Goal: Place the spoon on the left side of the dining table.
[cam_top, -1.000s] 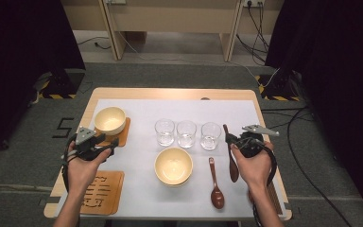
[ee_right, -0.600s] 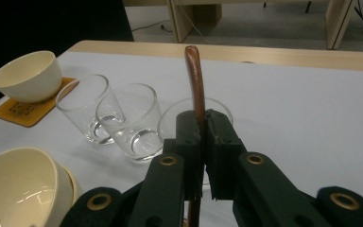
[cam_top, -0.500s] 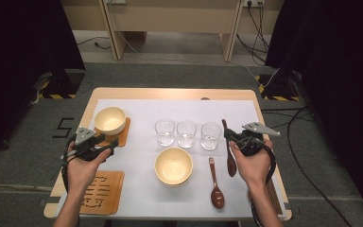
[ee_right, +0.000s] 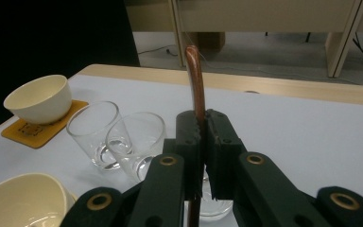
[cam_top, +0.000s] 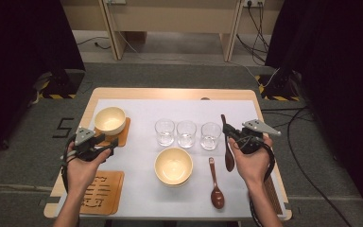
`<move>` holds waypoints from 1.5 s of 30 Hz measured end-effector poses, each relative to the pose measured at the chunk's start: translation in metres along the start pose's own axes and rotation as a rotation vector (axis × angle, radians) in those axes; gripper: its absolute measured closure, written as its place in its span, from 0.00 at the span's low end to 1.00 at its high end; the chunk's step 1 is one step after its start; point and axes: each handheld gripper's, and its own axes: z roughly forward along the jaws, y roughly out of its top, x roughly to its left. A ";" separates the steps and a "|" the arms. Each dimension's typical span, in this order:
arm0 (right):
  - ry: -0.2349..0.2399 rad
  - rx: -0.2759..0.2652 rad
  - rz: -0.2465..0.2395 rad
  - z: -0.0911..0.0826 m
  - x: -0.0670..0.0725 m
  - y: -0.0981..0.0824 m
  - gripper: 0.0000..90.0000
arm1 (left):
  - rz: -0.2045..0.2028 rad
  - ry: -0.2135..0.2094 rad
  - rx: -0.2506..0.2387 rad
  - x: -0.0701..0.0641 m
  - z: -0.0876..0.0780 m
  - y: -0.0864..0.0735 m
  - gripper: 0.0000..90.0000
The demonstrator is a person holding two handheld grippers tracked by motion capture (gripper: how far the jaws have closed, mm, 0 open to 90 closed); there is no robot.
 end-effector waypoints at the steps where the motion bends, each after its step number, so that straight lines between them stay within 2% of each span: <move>1: 0.000 -0.003 -0.001 0.000 0.000 0.001 0.94 | 0.000 0.000 0.000 0.000 0.000 0.000 0.46; 14: 0.017 -0.047 -0.012 0.002 0.005 0.008 0.94 | -0.002 0.002 -0.004 0.000 -0.002 0.000 0.46; 20: 0.024 -0.073 -0.037 0.004 0.008 0.013 0.94 | 0.000 0.003 -0.008 0.000 -0.002 0.001 0.46; 45: 0.052 -0.106 -0.060 0.014 0.019 0.026 0.94 | -0.004 -0.001 -0.012 0.000 -0.001 0.000 0.46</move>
